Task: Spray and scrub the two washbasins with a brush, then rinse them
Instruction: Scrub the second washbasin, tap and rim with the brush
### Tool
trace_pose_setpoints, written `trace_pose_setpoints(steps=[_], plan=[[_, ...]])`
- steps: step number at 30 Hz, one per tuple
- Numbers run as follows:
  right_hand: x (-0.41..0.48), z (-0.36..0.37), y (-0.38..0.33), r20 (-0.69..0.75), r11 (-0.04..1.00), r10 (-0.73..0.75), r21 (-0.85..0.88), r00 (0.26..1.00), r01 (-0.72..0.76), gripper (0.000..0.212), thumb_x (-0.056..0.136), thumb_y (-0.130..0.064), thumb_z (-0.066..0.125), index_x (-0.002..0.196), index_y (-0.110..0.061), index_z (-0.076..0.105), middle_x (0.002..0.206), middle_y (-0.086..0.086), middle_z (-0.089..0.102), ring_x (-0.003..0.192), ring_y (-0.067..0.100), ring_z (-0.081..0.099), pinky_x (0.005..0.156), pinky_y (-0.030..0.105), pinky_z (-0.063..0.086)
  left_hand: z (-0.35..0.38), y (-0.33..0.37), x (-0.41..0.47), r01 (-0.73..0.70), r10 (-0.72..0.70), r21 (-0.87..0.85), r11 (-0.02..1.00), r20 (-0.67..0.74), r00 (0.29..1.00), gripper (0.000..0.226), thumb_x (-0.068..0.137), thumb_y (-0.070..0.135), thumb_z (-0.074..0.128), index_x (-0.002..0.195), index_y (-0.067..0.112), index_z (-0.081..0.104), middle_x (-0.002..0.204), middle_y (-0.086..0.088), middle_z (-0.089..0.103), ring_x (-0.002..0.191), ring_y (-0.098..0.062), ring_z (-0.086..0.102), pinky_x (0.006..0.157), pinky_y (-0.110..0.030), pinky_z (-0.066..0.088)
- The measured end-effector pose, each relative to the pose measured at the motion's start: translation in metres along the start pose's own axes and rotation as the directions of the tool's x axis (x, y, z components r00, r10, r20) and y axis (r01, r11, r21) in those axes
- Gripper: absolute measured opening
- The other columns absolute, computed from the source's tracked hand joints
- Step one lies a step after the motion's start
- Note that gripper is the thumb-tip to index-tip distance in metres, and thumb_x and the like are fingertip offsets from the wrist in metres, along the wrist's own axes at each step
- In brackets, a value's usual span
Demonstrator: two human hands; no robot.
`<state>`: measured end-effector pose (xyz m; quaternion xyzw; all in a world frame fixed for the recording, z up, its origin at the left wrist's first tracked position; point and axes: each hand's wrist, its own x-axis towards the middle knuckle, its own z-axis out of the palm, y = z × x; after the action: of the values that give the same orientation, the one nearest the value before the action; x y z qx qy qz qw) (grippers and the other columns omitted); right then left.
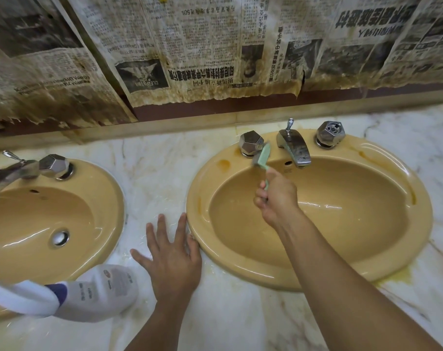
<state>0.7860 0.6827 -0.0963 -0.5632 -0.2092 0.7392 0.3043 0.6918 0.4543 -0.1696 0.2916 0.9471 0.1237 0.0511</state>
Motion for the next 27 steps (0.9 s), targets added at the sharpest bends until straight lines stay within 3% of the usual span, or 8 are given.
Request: trace_pose_setpoints(steps=[3,9,13,14,16,19,23,27], plan=[[-0.008,-0.009,0.012,0.046,1.000,-0.012,-0.018,0.999,0.013,0.026,0.106,-0.019,0.046,0.124,-0.027,0.062,0.063,0.000,0.041,0.046,0.010,0.026,0.041,0.022,0.019,0.000,0.000,-0.001,-0.002,0.002,0.003,1.000,-0.005,1.000,0.055,0.103,0.050,0.027,0.158,0.047,0.030,0.171,0.002,0.015,0.159,-0.022,0.000,0.117,-0.075,0.003],[0.012,0.008,-0.024,-0.042,0.996,-0.052,-0.074,0.998,0.049,0.024,0.103,-0.014,0.045,0.106,-0.022,0.068,0.066,0.000,0.041,0.042,0.009,0.027,0.042,0.021,0.020,-0.001,0.000,-0.001,-0.005,0.005,0.000,1.000,-0.002,1.000,0.055,0.103,0.050,0.027,0.158,0.048,0.028,0.171,0.002,0.014,0.159,-0.022,-0.001,0.117,-0.075,0.002],[-0.008,-0.017,-0.010,-0.005,0.941,-0.145,-0.308,0.989,0.137,0.026,0.103,-0.021,0.050,0.116,-0.026,0.072,0.064,-0.001,0.043,0.045,0.012,0.032,0.044,0.024,0.025,-0.002,0.000,0.000,0.016,-0.016,-0.008,1.000,0.010,1.000,0.052,0.106,0.046,0.036,0.158,0.049,0.027,0.171,0.003,0.013,0.159,-0.021,-0.002,0.117,-0.075,0.003],[-0.019,-0.027,-0.007,0.031,0.860,-0.228,-0.461,0.973,0.217,0.029,0.102,-0.022,0.051,0.120,-0.029,0.072,0.063,-0.001,0.046,0.049,0.015,0.037,0.046,0.026,0.030,-0.002,0.001,0.000,0.017,-0.017,-0.010,1.000,0.008,1.000,0.053,0.106,0.046,0.038,0.158,0.048,0.028,0.171,0.002,0.014,0.159,-0.021,-0.002,0.117,-0.075,0.003],[-0.044,-0.040,-0.013,0.197,0.524,-0.410,-0.749,0.891,0.406,0.032,0.102,-0.023,0.052,0.127,-0.033,0.070,0.066,-0.001,0.056,0.058,0.020,0.048,0.055,0.030,0.039,-0.003,0.001,0.000,0.014,-0.014,-0.011,1.000,0.009,1.000,0.053,0.106,0.045,0.039,0.158,0.048,0.028,0.171,0.002,0.014,0.159,-0.021,-0.002,0.117,-0.074,0.002],[-0.069,-0.043,-0.058,0.390,0.082,-0.527,-0.861,0.755,0.502,0.032,0.103,-0.024,0.051,0.129,-0.028,0.068,0.084,0.013,0.069,0.079,0.034,0.061,0.069,0.037,0.049,-0.004,0.001,0.000,0.016,-0.016,-0.021,1.000,0.019,1.000,0.053,0.106,0.046,0.038,0.158,0.049,0.028,0.171,0.003,0.013,0.159,-0.020,-0.003,0.118,-0.074,0.001],[-0.048,-0.043,-0.138,0.407,-0.216,-0.602,-0.911,0.688,0.350,0.028,0.098,-0.028,0.049,0.113,-0.026,0.073,0.097,0.018,0.069,0.086,0.035,0.054,0.073,0.041,0.048,-0.005,0.002,-0.001,0.010,-0.009,-0.035,0.999,0.014,1.000,0.052,0.106,0.046,0.038,0.157,0.049,0.029,0.171,0.003,0.014,0.158,-0.021,-0.002,0.118,-0.074,0.000],[-0.021,-0.047,-0.166,0.491,-0.418,-0.410,-0.850,0.769,0.320,0.028,0.096,-0.033,0.048,0.103,-0.026,0.074,0.085,0.008,0.066,0.080,0.031,0.056,0.066,0.037,0.049,-0.007,0.003,-0.003,0.008,-0.008,-0.045,0.999,0.004,1.000,0.051,0.106,0.046,0.039,0.157,0.048,0.031,0.170,0.002,0.016,0.158,-0.021,-0.001,0.117,-0.074,0.001]])
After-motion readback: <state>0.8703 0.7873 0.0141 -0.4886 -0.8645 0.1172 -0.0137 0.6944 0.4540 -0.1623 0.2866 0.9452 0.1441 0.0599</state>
